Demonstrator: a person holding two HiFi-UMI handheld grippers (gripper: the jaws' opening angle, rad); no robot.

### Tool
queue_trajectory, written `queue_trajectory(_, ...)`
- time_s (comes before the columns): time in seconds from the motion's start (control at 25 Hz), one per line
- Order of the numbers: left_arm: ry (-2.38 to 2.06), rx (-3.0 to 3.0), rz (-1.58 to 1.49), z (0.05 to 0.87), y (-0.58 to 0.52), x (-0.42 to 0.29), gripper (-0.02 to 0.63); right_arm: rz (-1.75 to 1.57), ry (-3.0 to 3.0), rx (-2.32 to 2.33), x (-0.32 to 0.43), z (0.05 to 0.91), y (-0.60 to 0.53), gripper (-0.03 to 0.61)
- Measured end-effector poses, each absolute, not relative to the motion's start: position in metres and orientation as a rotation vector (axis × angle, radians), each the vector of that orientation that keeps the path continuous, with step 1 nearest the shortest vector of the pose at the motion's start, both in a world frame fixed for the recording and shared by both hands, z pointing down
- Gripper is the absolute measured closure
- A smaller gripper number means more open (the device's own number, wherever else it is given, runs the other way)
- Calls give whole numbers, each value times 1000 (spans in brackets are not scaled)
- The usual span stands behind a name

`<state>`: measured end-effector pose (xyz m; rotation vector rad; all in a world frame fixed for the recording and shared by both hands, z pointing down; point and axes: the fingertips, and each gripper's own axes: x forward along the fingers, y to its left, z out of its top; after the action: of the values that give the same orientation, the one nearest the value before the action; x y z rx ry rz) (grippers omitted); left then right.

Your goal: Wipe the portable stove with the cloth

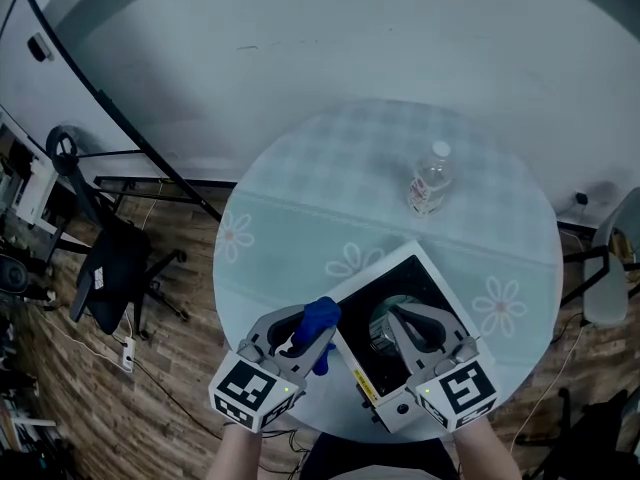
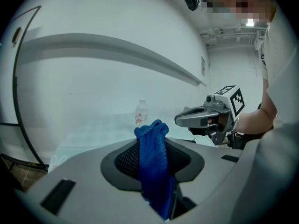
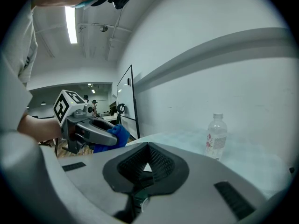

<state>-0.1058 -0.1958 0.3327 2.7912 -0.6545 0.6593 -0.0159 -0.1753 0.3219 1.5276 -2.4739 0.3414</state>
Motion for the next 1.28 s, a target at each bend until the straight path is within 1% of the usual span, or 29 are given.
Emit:
queue_trajectory(0.68, -603, 2898, 930, 361, -272, -77, 469, 381, -2409, 1597, 33, 347, -218, 557)
queue_trajectory(1.28, -354, 2962, 1022, 387, -292, -8, 469, 438, -2339, 1678, 76, 368, -234, 557)
